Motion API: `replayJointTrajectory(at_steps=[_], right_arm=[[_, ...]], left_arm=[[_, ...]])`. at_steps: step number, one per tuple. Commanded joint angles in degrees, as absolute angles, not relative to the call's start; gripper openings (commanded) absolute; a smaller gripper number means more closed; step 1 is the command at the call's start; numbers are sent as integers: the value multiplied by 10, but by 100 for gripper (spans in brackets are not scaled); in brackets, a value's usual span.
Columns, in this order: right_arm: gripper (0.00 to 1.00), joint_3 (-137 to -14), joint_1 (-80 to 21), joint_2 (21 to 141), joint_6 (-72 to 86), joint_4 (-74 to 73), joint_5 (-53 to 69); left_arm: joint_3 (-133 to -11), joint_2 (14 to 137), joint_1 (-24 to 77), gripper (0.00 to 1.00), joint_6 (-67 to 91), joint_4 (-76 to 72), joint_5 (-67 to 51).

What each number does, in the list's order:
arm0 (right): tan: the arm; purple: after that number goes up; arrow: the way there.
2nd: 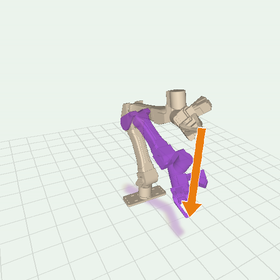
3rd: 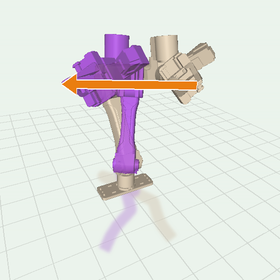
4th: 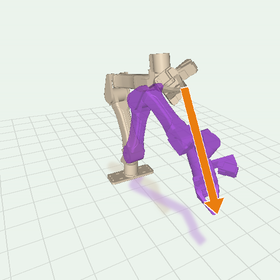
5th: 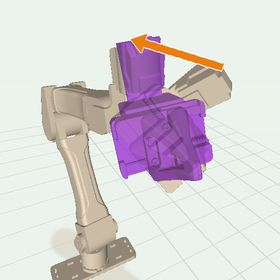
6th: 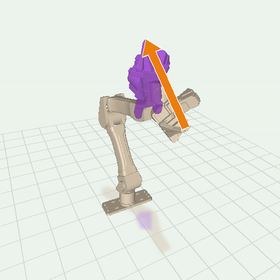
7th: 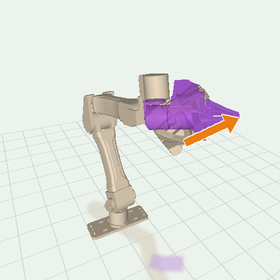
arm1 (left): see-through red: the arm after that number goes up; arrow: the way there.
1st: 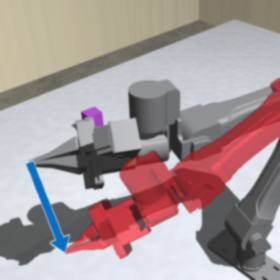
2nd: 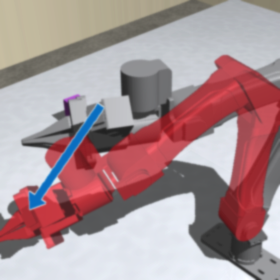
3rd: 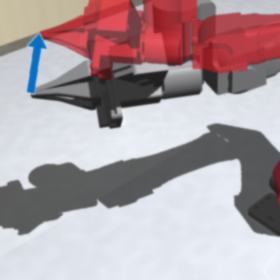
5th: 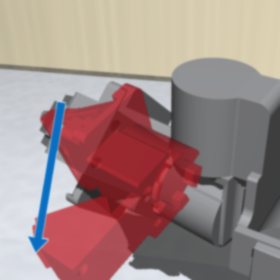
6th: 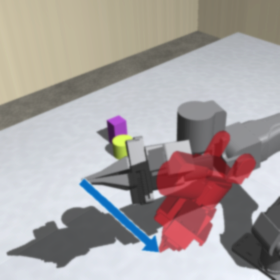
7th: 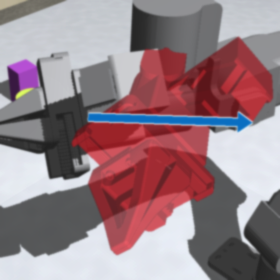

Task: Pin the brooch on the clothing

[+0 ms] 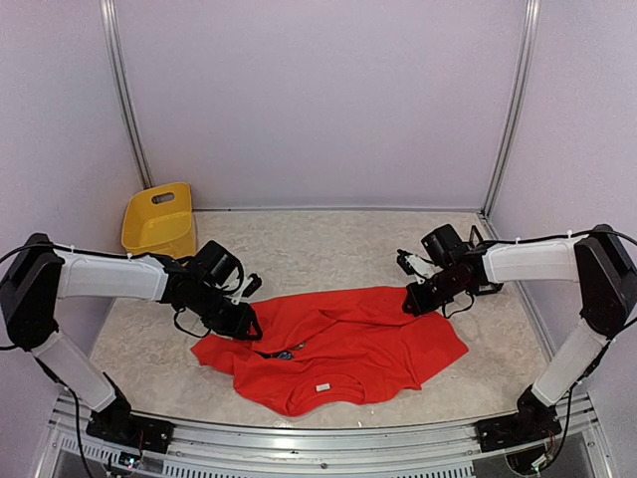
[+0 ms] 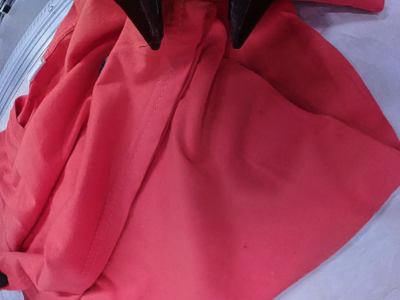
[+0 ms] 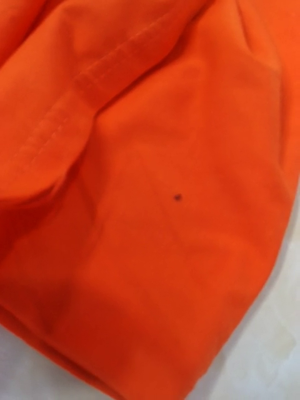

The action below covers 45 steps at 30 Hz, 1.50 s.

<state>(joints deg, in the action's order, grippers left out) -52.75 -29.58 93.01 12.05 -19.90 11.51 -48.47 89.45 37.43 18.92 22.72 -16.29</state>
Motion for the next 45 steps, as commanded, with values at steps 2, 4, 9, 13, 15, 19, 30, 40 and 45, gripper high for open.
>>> replayJointTrajectory(at_steps=[2, 4, 9, 13, 15, 19, 30, 40, 45], right_arm=[[0, -548, -300, 932, 115, -203, 104], [0, -550, -301, 934, 114, -206, 105], [0, -549, -301, 933, 113, -207, 101], [0, -553, -301, 923, 116, -210, 103], [0, -557, -300, 909, 116, -213, 105], [0, -577, -300, 871, 113, -219, 106], [0, -810, -289, 919, 46, -182, 11], [0, -903, -244, 1043, 18, -40, -3], [0, -951, -238, 1142, 62, -19, 10]], left_arm=[[-508, 910, 376, 42, 188, 266, -184], [-509, 910, 376, 43, 192, 265, -188], [-518, 916, 393, 22, 190, 263, -193], [-531, 905, 401, 0, 190, 268, -171], [-544, 887, 402, 0, 192, 280, -134], [-588, 824, 401, 0, 180, 299, -36], [-729, 820, 333, 0, 50, 185, 113], [-739, 921, 293, 0, -15, 5, 247], [-761, 1031, 286, 0, -28, -62, 285]])
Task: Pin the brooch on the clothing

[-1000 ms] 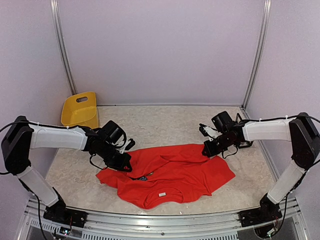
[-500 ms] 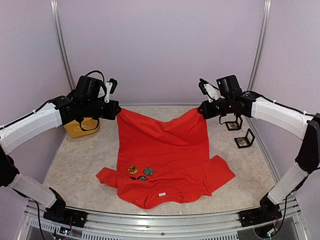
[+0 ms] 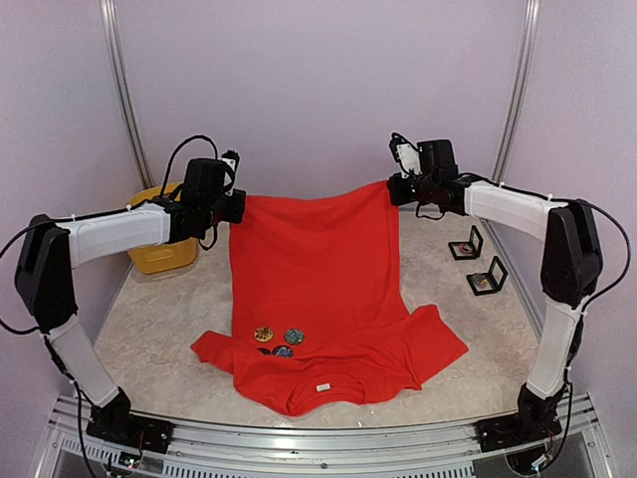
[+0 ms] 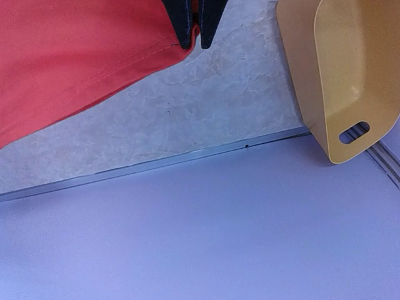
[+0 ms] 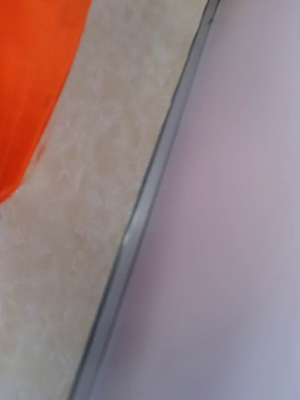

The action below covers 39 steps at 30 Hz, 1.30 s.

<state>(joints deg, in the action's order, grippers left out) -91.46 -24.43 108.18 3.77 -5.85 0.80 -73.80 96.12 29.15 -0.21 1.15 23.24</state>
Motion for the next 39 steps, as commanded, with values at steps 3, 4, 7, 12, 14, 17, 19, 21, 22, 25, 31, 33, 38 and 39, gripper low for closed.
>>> replayJointTrajectory(at_steps=[3, 4, 7, 12, 14, 17, 19, 21, 22, 25, 31, 33, 38, 39], right_arm=[[0, -981, -227, 1215, 101, -12, -11], [0, -1000, -221, 1242, 120, -17, -5], [0, -1072, -204, 1318, 165, -34, 32], [0, -1202, -182, 1427, 242, -64, 70], [0, -1232, -174, 1449, 278, -54, 83], [0, -1254, -168, 1466, 310, -19, 86], [0, -1272, -166, 1478, 315, -2, 87], [0, -1309, -164, 1499, 318, -7, 85], [0, -1330, -163, 1510, 318, -12, 85], [0, -1348, -163, 1530, 314, 13, 109], [40, -1349, -154, 1536, 318, 29, 92], [62, -1355, -146, 1531, 320, 23, 93], [69, -1348, -134, 1472, 269, -32, 69], [68, -1338, -134, 1453, 258, -48, 63]], left_arm=[[-817, 1113, 279, 0, -26, -57, 304], [-837, 1133, 278, 0, -27, -51, 312], [-894, 1207, 276, 0, -33, -43, 336], [-1001, 1302, 260, 0, -21, -6, 363], [-1044, 1336, 253, 0, -19, 16, 368], [-1104, 1379, 246, 0, -30, 36, 365], [-1133, 1397, 241, 0, -42, 37, 351], [-1158, 1412, 238, 0, -56, 34, 342], [-1173, 1420, 237, 0, -62, 38, 342], [-1212, 1442, 235, 0, -74, 40, 337], [-1234, 1448, 217, 59, -60, 32, 284], [-1253, 1448, 209, 77, -48, 54, 274], [-1245, 1394, 193, 80, -9, 113, 256], [-1228, 1377, 193, 80, -4, 120, 251]])
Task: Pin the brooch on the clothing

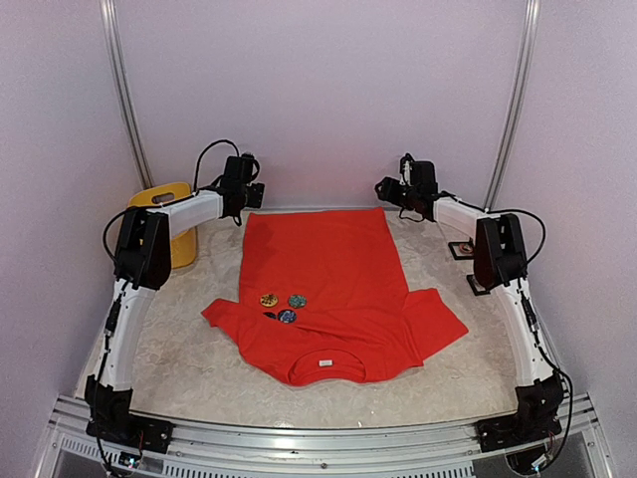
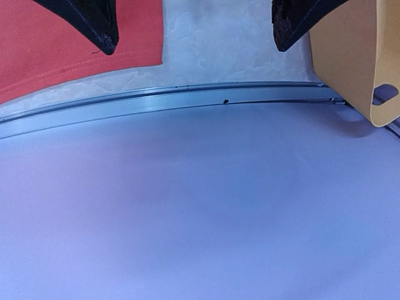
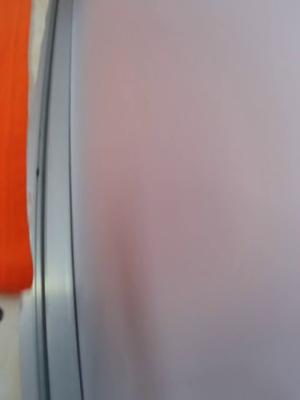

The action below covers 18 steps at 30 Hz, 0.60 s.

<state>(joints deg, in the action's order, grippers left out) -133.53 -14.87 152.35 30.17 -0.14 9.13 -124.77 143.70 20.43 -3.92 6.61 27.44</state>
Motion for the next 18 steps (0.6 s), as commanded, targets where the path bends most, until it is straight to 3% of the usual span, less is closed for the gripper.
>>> replayJointTrajectory(at_steps=[1, 6, 12, 18], right_arm=[[67, -1319, -134, 1431, 249, -58, 68], [55, -1171, -147, 1311, 203, -100, 159], [39, -1005, -201, 1187, 132, -153, 147], [35, -894, -304, 1112, 86, -170, 161]], left_arm=[[-1200, 1352, 194, 80, 16, 123, 247], [-991, 1190, 197, 79, 129, 108, 198], [-723, 1022, 238, 75, 216, 53, 130], [-570, 916, 312, 75, 289, 81, 154]])
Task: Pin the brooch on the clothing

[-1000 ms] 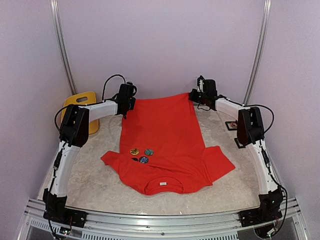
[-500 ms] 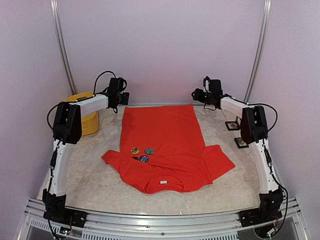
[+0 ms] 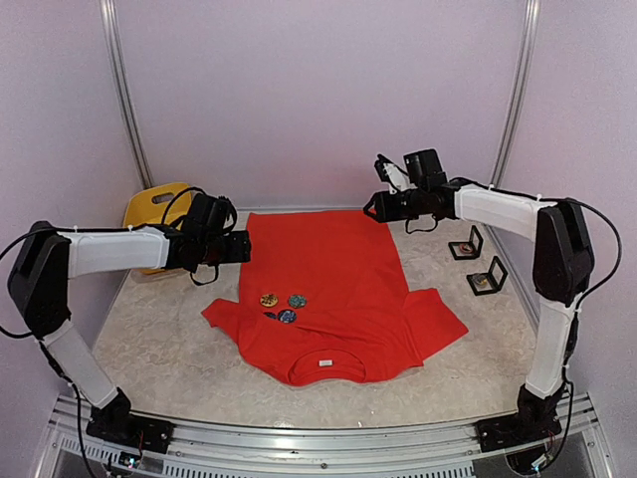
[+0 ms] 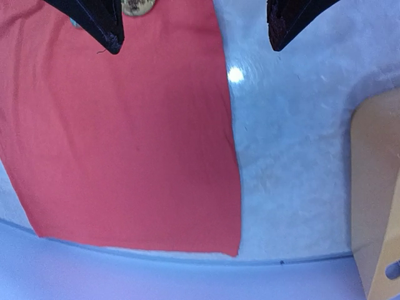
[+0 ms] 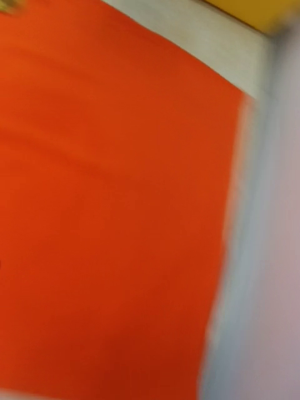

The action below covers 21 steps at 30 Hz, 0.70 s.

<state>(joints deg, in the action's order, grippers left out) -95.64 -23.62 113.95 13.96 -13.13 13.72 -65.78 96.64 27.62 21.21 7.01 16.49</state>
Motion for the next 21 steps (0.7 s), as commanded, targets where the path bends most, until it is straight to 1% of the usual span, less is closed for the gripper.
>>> replayJointTrajectory(at_steps=[1, 3, 7, 11, 13, 16, 18, 21], right_arm=[[35, -879, -326, 1107, 67, -171, 181], [35, -855, -371, 1100, 27, -175, 211], [33, -813, -475, 1082, -48, -184, 206], [34, -731, -581, 1050, -84, -127, 208], [35, -701, -623, 1046, -86, -87, 184], [35, -705, -670, 1073, -85, -67, 97], [36, -726, -683, 1095, -88, -72, 76], [41, -748, -693, 1123, -84, -74, 67]], left_arm=[[-536, 900, 317, 74, 305, 68, 137], [-481, 858, 322, 75, 334, 59, 114], [-394, 786, 337, 75, 377, 66, 143], [-340, 730, 340, 75, 410, 68, 152], [-321, 707, 340, 76, 421, 64, 164], [-308, 688, 336, 77, 432, 62, 174], [-308, 688, 333, 78, 434, 58, 174], [-306, 697, 328, 78, 441, 55, 179]])
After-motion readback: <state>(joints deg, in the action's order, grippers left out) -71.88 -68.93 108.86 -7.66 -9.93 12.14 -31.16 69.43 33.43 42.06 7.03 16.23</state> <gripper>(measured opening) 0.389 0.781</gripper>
